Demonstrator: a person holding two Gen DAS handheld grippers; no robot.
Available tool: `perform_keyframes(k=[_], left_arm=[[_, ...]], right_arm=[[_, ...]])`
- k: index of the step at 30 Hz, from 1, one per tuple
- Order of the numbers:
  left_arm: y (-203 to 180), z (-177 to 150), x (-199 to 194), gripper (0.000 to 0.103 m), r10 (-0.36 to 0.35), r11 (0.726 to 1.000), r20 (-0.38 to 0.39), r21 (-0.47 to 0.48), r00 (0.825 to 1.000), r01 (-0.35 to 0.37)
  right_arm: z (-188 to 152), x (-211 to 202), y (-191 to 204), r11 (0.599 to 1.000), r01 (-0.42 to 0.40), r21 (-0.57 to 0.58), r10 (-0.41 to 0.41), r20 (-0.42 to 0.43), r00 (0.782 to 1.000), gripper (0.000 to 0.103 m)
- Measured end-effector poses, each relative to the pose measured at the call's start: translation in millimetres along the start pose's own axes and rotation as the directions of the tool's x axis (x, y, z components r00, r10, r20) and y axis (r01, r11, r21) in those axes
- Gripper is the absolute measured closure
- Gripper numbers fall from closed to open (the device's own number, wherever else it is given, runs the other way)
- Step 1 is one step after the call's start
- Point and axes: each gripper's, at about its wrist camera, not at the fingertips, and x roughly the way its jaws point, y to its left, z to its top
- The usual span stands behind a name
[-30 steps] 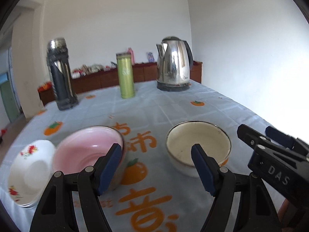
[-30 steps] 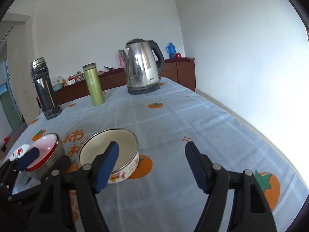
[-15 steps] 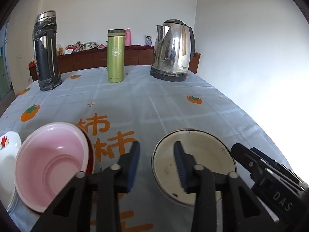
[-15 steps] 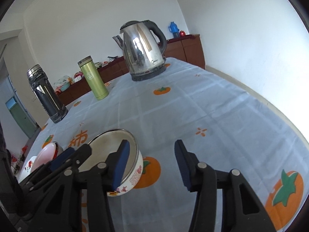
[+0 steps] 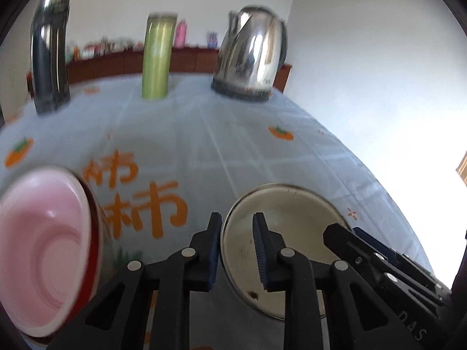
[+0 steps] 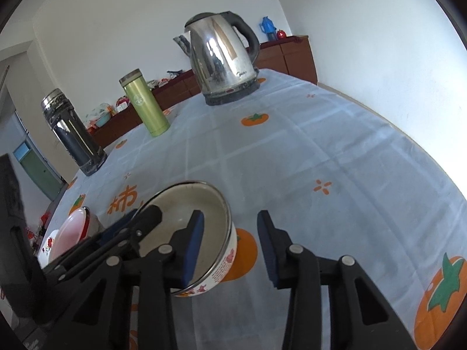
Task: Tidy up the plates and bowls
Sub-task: 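Grasp the white enamel bowl rim with the right gripper and lift, then carry the white enamel bowl with the right gripper toward the nested bowls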
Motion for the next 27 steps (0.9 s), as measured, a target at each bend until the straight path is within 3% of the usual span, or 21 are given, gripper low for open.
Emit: perform_keyframes(k=[9, 18, 27], left_arm=[[-4, -4, 1, 0.09, 0.008, 1.0, -0.006, 0.008, 1.0, -0.008], [-12, -5, -13, 0.09, 0.035, 0.998, 0.056, 0.049, 0.998, -0.038], [-16, -8, -28, 0.09, 0.04, 0.998, 0.098, 0.052, 0.994, -0.045]], right_arm=[[-4, 16, 3, 1.0, -0.006, -0.011, 0.005, -0.074, 0.997, 0.079], [-7, 8, 5, 0.999, 0.032, -0.026, -0.033, -0.047, 0.998, 0.09], [-8, -7, 10, 0.999, 0.02, -0.035, -0.02, 0.001, 1.0, 0.091]])
